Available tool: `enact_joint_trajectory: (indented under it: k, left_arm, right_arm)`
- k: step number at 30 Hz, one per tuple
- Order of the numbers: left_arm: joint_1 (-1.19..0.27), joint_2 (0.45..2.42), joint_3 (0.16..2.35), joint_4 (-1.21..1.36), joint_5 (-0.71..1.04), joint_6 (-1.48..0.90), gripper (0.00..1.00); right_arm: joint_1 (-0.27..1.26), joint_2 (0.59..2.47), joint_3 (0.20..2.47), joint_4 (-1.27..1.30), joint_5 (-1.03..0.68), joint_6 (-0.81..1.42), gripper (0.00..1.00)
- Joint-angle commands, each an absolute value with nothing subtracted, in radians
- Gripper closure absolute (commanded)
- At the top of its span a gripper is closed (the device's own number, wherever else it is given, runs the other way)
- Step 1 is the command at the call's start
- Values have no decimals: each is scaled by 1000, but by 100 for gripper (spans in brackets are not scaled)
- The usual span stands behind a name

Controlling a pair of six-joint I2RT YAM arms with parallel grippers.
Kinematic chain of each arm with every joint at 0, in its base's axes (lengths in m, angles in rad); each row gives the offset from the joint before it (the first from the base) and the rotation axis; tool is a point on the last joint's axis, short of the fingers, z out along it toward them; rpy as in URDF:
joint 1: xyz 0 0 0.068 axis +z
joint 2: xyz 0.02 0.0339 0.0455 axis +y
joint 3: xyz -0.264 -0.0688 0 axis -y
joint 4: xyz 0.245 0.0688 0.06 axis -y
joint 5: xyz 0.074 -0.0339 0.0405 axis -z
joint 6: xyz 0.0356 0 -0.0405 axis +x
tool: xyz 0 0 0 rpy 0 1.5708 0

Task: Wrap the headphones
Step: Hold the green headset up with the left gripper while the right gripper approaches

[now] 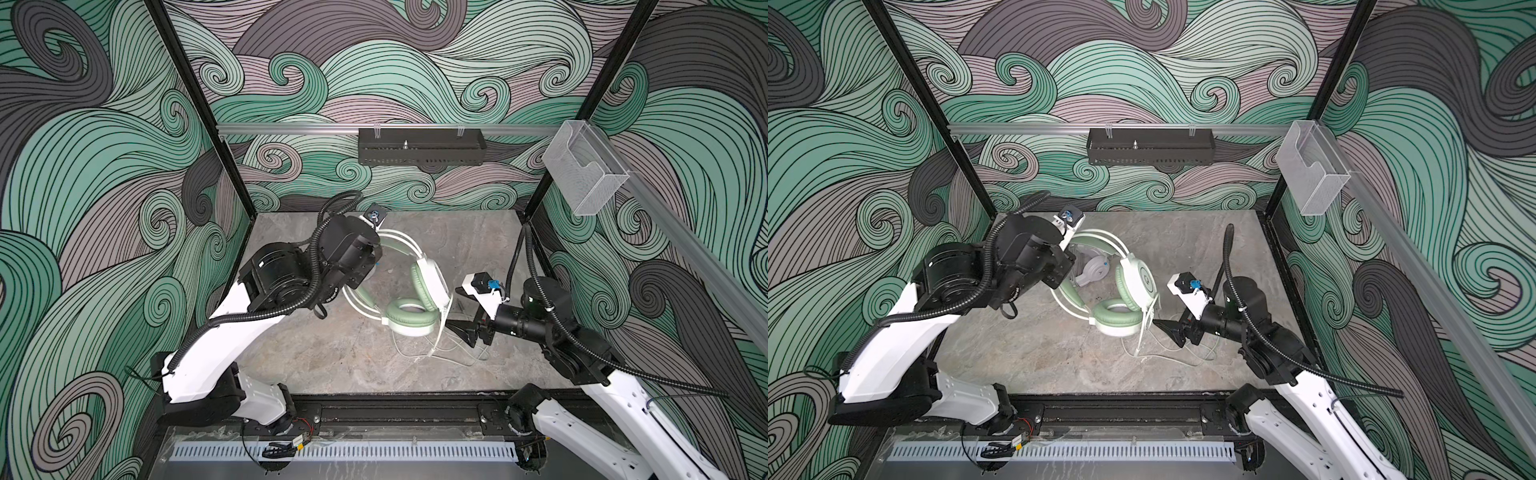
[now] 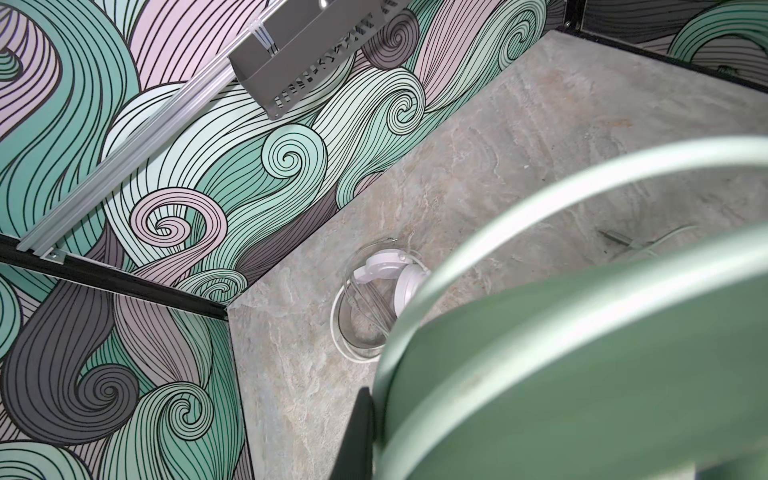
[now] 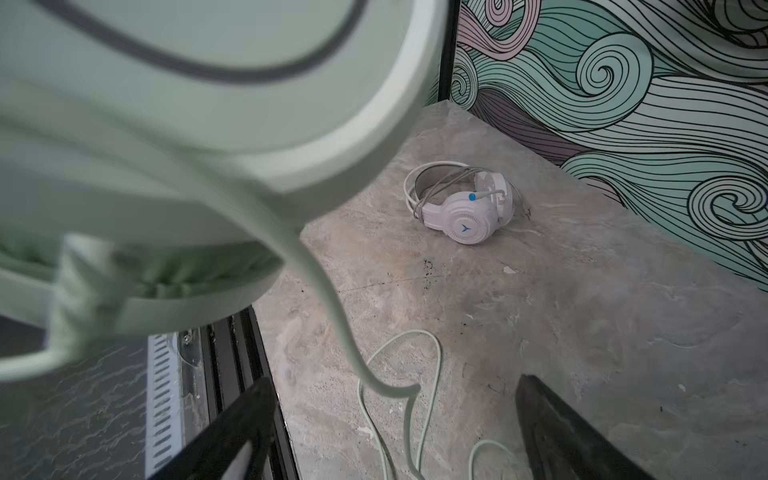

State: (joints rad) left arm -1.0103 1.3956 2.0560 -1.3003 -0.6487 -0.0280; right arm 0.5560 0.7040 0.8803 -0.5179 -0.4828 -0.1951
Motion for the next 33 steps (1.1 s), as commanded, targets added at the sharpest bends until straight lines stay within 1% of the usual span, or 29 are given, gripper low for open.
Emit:
enact_joint_trajectory:
  k: [1, 4, 7, 8, 11, 14, 19, 21, 22, 23, 28, 31, 33]
  left_arm:
    - [-1000, 1370, 2110, -1228, -602, -79, 100]
    - [-998, 1372, 2127, -1245, -587, -93, 100]
    - [-998, 1371, 2134, -1253, -574, -107, 100]
    - [-999, 1370, 2138, -1253, -570, -111, 100]
    - [-998, 1368, 2139, -1253, -576, -121, 100]
    - [-992, 1365, 2135, -1251, -576, -128, 100]
    - [-971, 1359, 2119, -1260, -589, -143, 100]
    - [-938, 1352, 2102, -1273, -591, -167, 100]
    - [-923, 1345, 2091, -1270, -591, -177, 100]
    - [-911, 1339, 2075, -1270, -591, -183, 100]
    - [-875, 1330, 2013, -1260, -557, -184, 100]
    - [-874, 1341, 1977, -1250, -544, -181, 100]
    - [-874, 1348, 1951, -1240, -527, -178, 100]
  right_arm:
    - [550, 714, 839, -381, -537, -130, 13]
    - [550, 734, 811, -286, -560, -86, 15]
    - [549, 773, 801, -239, -568, -72, 20]
    - [550, 788, 805, -235, -569, -73, 25]
    - [548, 819, 823, -254, -541, -93, 50]
    - [545, 819, 837, -281, -500, -111, 71]
    - [542, 776, 833, -322, -394, -127, 91]
    - [540, 766, 849, -353, -346, -147, 96]
    - [540, 764, 869, -408, -322, -172, 99]
    - [540, 764, 891, -439, -291, -190, 100]
    - [551, 810, 1075, -599, -101, -337, 100]
    - [587, 862, 1211, -669, 11, -413, 100]
    - [615, 903, 1298, -712, 57, -450, 100]
